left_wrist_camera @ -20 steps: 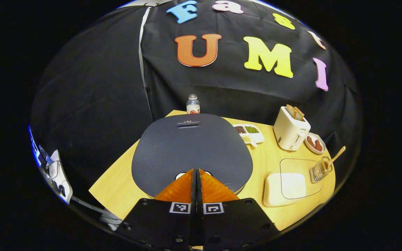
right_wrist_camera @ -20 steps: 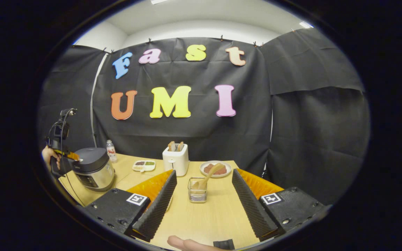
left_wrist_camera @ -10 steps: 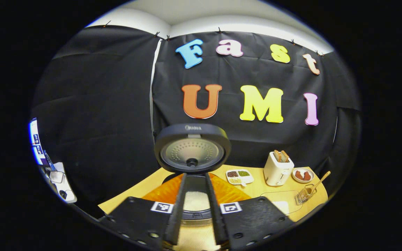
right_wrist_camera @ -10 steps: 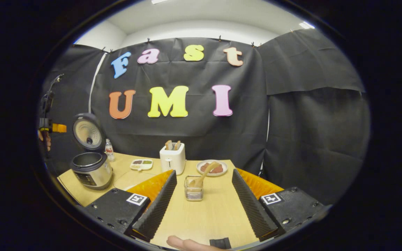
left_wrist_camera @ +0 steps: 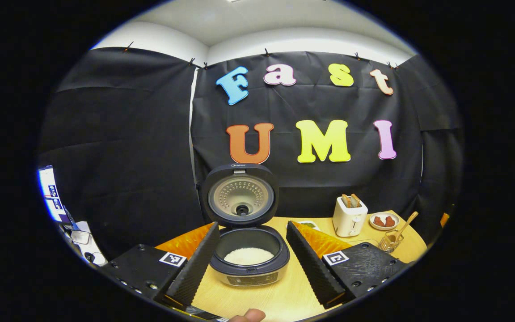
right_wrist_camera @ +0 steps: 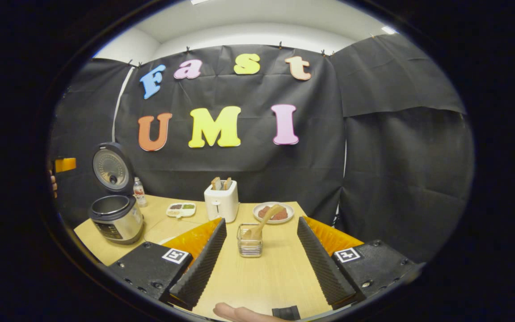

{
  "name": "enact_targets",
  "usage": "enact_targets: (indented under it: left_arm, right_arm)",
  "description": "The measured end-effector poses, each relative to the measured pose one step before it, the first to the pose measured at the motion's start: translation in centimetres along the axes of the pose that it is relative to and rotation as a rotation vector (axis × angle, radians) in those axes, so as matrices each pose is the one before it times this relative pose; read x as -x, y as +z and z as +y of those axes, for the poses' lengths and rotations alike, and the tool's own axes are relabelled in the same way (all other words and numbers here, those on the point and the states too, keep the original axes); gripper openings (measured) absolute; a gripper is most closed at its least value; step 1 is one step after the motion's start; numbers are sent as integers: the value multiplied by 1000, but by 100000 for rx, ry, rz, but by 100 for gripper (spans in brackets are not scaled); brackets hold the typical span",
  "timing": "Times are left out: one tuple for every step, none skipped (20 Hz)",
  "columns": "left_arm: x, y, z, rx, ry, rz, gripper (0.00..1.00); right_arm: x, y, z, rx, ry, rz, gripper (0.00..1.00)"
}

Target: Close the left gripper, press the button to open the rice cooker; take a wooden spoon from the chopstick holder with the right hand, scoop a spoonful of rice and pour it into the rice cooker, then put the wooden spoon back into the chopstick holder.

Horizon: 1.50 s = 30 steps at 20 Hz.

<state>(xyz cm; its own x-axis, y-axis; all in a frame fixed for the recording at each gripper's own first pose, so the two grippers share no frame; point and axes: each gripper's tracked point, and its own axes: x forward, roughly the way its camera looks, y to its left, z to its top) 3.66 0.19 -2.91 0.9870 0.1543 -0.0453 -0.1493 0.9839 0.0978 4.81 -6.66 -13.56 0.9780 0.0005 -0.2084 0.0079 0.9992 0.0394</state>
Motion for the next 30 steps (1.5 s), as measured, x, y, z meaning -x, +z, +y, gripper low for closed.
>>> enact_targets:
  left_arm:
    - [485, -242, -4, -444, -266, 3, 95]
    - [431, -157, -83, -678, -459, -396, 95]
    - [493, -314, -120, -437, -482, -95, 95]
    - [583, -189, -173, -179, -540, -306, 95]
    - [447, -230, -303, -152, -881, -428, 95]
    - [425, -79, -296, -177, -944, -606, 95]
    - [510, -106, -176, 62, -621, -940, 95]
    - [397, -41, -55, 216, -620, -902, 95]
    - [417, -45, -250, 371, -596, -917, 95]
    - [377, 48, -258, 549, -862, -1289, 95]
    - [490, 107, -284, 686, -1010, -894, 95]
    - [489, -66, -396, 453, -1296, -946, 95]
    - [402, -172, -262, 176, -1000, -558, 95]
    - [238, -172, -95, 143, -473, -676, 95]
    - [255, -192, -188, 86, -317, -646, 95]
    - [274, -214, -283, 45, -748, -368, 95]
    - [245, -340, -225, -258, -964, 62, 95]
    - [210, -467, -159, -415, -899, 99, 95]
    - [247, -410, 82, -588, -138, 158, 95]
    - [198, -333, 116, -464, 227, 297, 95]
    - [343, -221, 75, -346, -117, -325, 95]
    - [291, -163, -10, -173, -371, -402, 95]
    - [273, -303, 25, -257, -6, -387, 95]
    - [131, -342, 83, -415, -122, -160, 95]
    - [135, -408, -37, -621, -91, 537, 95]
    - [-37, -201, 262, -300, 485, -64, 95]
    - [5, -152, 236, -306, 543, -45, 95]
    - [122, -202, 125, -448, -100, -36, 95]
    - [-177, -253, 116, -62, -233, 392, 95]
    - [-280, -465, 18, 296, -508, 1286, 95]
  right_arm:
    - [-760, -300, 39, -459, 10, 1124, 100]
    - [-821, -119, 61, -596, 515, 680, 100]
    - [-863, -85, 174, -743, 590, 68, 100]
    - [-982, -129, 66, -482, 338, 356, 100]
    - [-1097, -172, 90, -523, 405, 397, 100]
    - [-1166, -240, -12, -782, 113, 1089, 100]
    - [-1241, -403, 46, -1167, 351, 904, 100]
    - [-1258, -372, -13, -1040, 167, 1338, 100]
    - [-1364, -449, -138, -1356, -398, 1174, 100]
    - [-1322, -404, -199, -698, -127, 1182, 100]
    - [-1350, -488, -100, -736, -405, 1123, 100]
    - [-1266, -407, -458, -1170, -1143, 1183, 100]
    - [-1358, -585, -288, -1168, -232, 1102, 100]
    - [-1251, -410, 30, -732, 824, 1113, 100]
    - [-1326, -482, 7, -597, 652, 1109, 100]
    - [-1282, -377, -341, -189, -632, 1238, 100]
    - [-1270, -516, -325, 627, -641, 1391, 96]
    - [-1148, -367, -100, 1026, -297, 1038, 96]
    - [-1078, -454, -171, 770, -506, 1102, 96]
    - [-990, -105, -374, -49, -1470, 147, 100]
    - [-973, 71, -520, -295, -1641, -669, 100]
    - [-897, 151, -243, -312, -1113, -1151, 100]
    - [-709, 85, 33, 6, 23, -949, 100]
    - [-776, 95, 214, 121, 775, -135, 100]
    - [-573, -90, 16, -516, 786, 152, 100]
    - [-590, 176, 42, -974, 519, 325, 100]
    - [-486, -310, 374, -1478, 2465, 1940, 100]
    - [-467, -131, 162, -1760, 1030, 644, 88]
    - [-183, 130, -612, -2278, -1031, -207, 94]
    - [-80, -20, -37, -1990, 268, -246, 85]
